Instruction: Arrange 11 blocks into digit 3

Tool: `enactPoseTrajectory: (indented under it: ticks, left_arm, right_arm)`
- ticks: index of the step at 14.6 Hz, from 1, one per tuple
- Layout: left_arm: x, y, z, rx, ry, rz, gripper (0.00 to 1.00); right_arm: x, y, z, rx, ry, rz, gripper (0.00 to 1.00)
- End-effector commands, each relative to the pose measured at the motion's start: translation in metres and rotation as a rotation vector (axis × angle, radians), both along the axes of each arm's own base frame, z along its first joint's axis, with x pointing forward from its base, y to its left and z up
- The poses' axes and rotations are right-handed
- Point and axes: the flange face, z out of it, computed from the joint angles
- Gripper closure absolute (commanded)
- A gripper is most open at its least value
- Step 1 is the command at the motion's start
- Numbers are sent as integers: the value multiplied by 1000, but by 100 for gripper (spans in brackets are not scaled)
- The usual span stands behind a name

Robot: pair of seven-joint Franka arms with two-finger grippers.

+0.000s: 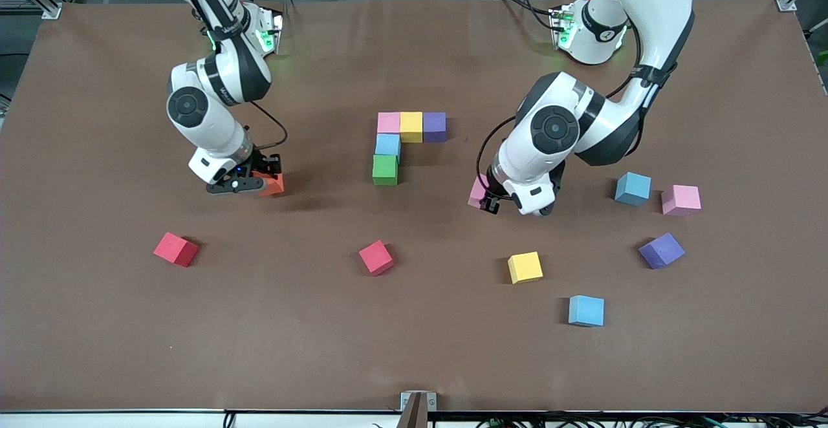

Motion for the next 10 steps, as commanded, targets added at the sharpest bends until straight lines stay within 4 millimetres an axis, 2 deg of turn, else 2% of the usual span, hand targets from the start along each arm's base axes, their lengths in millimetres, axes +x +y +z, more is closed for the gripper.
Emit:
enactPoseTrajectory:
  ticks: [1,3,5,7,10]
  left_arm:
    - [4,6,4,-15,-1,66,75]
    - [7,9,6,-15,1,97,75]
    - [11,14,9,-16,-3,117,75]
    - [15,17,14,-19,-12,125,75]
    - [18,20,15,-17,-21,118,75]
  right_arm:
    - [25,68,9,16,-1,-75,100]
    - [41,120,20,18,4,-116,100]
    - [54,156,28,18,11,-151,100]
    - [63,175,33,28,5,-177,100]
    - [64,183,30,31,4,-190,100]
